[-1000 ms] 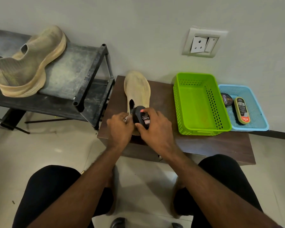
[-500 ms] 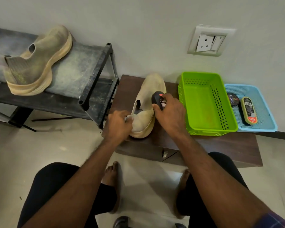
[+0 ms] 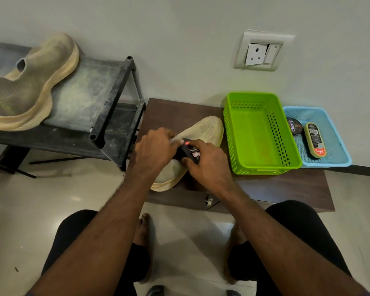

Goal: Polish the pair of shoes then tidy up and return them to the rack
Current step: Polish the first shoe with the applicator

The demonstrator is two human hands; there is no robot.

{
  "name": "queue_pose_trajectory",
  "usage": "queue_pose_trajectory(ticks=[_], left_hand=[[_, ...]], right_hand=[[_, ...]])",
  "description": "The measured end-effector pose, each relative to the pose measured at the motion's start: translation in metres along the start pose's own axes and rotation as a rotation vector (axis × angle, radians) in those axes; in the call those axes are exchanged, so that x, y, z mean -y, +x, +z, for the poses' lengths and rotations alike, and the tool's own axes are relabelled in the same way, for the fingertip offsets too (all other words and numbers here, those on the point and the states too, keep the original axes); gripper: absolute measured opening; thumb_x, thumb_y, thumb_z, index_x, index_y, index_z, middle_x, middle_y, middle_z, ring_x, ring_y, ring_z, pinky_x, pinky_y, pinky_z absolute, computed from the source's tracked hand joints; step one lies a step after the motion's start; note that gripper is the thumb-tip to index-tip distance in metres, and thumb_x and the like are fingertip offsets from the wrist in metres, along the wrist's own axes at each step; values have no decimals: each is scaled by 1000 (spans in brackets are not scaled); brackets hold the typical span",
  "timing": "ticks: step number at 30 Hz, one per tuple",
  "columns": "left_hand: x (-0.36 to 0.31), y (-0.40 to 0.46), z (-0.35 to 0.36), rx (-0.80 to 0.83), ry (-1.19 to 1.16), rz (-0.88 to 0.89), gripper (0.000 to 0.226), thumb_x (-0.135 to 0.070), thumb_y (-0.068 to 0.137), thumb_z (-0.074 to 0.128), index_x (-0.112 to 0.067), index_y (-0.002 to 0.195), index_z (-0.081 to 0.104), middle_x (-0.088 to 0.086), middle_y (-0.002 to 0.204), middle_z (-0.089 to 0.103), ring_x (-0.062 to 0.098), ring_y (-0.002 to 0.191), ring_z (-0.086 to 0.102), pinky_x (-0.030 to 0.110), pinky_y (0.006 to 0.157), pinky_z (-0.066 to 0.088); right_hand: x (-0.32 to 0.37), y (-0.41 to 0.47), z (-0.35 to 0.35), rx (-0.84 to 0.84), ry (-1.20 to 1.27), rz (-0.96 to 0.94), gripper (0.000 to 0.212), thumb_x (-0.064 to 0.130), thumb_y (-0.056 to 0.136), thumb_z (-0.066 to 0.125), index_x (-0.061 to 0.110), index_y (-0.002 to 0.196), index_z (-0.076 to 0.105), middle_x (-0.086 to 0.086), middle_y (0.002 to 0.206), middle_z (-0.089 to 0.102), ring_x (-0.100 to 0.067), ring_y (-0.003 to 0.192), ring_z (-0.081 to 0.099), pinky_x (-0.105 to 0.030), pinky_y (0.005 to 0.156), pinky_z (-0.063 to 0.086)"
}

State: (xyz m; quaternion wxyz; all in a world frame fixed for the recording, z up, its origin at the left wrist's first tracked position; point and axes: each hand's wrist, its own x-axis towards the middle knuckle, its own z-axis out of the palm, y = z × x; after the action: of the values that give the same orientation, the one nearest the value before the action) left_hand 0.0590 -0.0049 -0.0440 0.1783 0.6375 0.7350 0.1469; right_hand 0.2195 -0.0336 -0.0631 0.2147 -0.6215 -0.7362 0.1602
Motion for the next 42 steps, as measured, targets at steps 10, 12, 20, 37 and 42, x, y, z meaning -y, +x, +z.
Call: queue_pose_trajectory(ticks=[10,12,20,37,42], left_hand=[[19,-4,5,-84,-42,-72,24,-35,95,59,-18,78,65,0,76,62,24,74,58,34,63,43],[22,-11,6,-101,-26,-71,24,-36,96,58,-18,81,65,1,78,61,25,74,57,36,64,44],[20,-21,7,-157,-36,-94,27,-35,98,56,-19,77,59,5,79,62,30,79,62,36,64,41],[22,-18,14,-171,3,-64,26,-38,99,53,-22,79,56,1,77,61,22,71,57,33,62,39],[25,-18,11,-154,-92,-53,27,-37,98,57,-24,74,53,-6,69,53,17,67,52,30,58,34]], right_hand=[[3,-4,-7,146,-93,-158,50,40,85,70,25,132,59,-5,118,66,-26,105,59,-39,95,40],[1,2,2,197,-185,-134,49,40,85,68,27,131,59,-4,117,66,-27,104,59,-40,93,43],[-18,25,-22,-118,-200,-61,47,34,82,72,21,125,62,-7,117,66,-28,106,58,-43,98,35],[-12,18,-14,128,-256,-41,50,39,83,72,23,129,60,-7,117,67,-28,106,59,-39,99,37],[-11,13,-15,43,-64,-94,51,40,81,73,24,128,62,-3,117,68,-24,106,61,-41,99,40]])
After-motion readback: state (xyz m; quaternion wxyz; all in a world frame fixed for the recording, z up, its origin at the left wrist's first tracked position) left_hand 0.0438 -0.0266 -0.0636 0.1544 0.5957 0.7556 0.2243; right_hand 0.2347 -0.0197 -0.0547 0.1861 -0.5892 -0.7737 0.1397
